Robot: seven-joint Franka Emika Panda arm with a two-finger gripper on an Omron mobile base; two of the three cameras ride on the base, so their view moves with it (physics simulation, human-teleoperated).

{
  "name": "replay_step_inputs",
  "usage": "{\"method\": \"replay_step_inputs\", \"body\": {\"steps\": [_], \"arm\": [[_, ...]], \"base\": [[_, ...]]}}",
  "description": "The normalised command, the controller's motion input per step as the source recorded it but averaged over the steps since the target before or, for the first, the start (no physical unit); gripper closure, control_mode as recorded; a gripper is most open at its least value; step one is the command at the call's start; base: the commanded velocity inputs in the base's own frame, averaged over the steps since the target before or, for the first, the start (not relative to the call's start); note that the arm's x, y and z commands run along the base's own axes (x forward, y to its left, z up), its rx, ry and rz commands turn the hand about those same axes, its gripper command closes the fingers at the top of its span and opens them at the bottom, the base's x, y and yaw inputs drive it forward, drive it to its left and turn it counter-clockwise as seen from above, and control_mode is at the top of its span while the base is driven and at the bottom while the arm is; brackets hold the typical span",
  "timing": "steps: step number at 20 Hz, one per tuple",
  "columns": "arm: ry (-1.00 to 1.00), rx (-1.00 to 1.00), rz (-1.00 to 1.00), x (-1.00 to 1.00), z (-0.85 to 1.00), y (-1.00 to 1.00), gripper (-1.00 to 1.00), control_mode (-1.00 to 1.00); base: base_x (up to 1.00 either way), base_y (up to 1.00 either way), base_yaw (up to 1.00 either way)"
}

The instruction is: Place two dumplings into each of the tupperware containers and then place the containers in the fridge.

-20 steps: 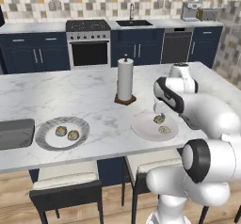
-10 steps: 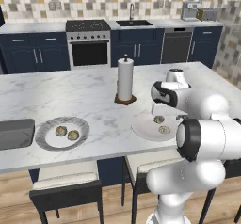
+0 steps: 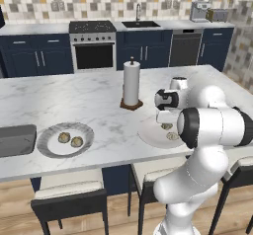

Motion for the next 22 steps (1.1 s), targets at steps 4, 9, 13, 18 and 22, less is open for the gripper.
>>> {"method": "replay_step_inputs", "body": {"steps": [4,9,13,18,22], "arm": [[0.0,0.0,-0.02,0.48,-0.34,0.0,-1.0,-1.0],[0.0,0.0,0.0,0.52,-0.35,-0.02,-1.0,-1.0],[0.0,0.0,0.0,0.51,-0.31,-0.07,-1.0,-1.0],[0.0,0.0,0.0,0.48,-0.28,-0.06,-1.0,-1.0],[0.0,0.0,0.0,0.47,-0.32,-0.03,-1.0,-1.0]], "base": [[0.0,0.0,0.0],[0.0,0.0,0.0],[0.0,0.0,0.0],[0.0,0.0,0.0],[0.0,0.0,0.0]]}}
